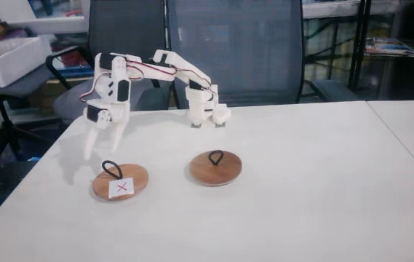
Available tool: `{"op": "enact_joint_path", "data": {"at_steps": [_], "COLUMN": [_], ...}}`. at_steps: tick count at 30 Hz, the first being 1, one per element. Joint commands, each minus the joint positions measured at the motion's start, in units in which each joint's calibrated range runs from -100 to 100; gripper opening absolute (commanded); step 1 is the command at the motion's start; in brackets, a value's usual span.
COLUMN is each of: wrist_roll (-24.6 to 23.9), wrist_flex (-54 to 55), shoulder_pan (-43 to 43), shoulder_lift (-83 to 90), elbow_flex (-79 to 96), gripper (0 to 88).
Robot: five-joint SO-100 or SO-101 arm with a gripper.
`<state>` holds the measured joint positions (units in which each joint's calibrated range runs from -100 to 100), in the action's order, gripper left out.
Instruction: Pick the lid with the red cross and place it on the side.
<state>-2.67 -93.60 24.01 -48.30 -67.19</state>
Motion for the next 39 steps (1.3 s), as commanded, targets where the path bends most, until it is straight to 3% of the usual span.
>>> {"op": "enact_joint_path", "data": {"at_steps": [1,22,39], "wrist_roll": [0.30,8.46,8.02], "wrist_flex": [0.61,-0.08,-0.08], "shoulder_pan": [0.75,0.30,0.30], "shoulder_lift": [0.19,0.19,-4.83], "elbow_flex": [-0.62,-0.53,-0.53], "gripper": [24.1,24.1,24.0]}}
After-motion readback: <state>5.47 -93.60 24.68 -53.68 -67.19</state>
